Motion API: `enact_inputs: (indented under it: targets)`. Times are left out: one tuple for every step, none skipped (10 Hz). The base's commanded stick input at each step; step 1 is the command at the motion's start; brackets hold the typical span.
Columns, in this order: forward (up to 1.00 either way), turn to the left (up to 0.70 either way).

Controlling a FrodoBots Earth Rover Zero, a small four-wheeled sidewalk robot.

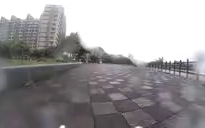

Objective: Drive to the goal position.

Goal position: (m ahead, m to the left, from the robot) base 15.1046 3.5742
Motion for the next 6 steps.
enact_inputs:
  targets:
    - [1.00, 0.00]
    - [1.00, 0.00]
    - [1.00, 0.00]
    - [1.00, 0.00]
    - [1.00, 0.00]
    - [1.00, 0.00]
